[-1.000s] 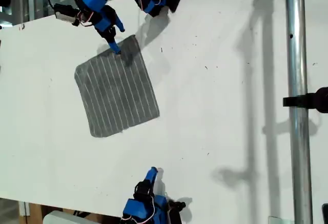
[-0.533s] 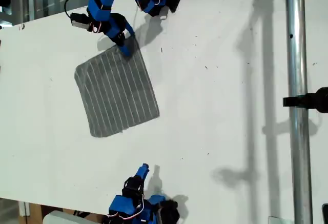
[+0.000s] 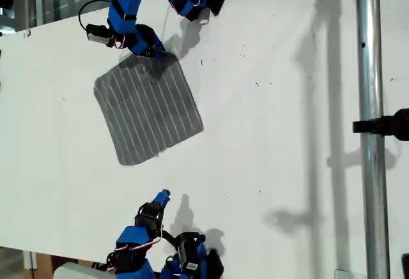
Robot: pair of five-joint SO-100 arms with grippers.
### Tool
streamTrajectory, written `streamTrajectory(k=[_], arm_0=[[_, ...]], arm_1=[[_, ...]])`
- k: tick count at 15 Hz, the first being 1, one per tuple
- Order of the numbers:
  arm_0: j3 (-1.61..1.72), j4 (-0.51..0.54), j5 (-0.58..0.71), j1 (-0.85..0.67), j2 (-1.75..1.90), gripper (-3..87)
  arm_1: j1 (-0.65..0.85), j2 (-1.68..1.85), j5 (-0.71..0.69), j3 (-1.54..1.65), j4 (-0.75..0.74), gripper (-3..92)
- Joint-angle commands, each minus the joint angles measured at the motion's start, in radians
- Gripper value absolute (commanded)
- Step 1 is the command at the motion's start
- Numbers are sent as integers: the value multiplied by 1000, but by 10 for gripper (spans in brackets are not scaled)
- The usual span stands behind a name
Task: Grasp corners of a towel and fold twice.
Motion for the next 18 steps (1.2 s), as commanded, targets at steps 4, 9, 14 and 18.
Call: streamTrajectory(k=[4, 9, 14, 18], arm_0=[[-465, -25, 132, 21, -572, 159], [-937, 25, 107, 103, -1023, 202], [-936, -71, 106, 84, -1137, 204], [-934, -199, 75, 91, -1220, 205]], arm_1=[[-32, 35, 0, -17, -8, -2], [-40, 35, -6, -14, -14, -2], [-54, 40, -6, -11, -15, -2], [-100, 41, 11, -11, -18, -2]])
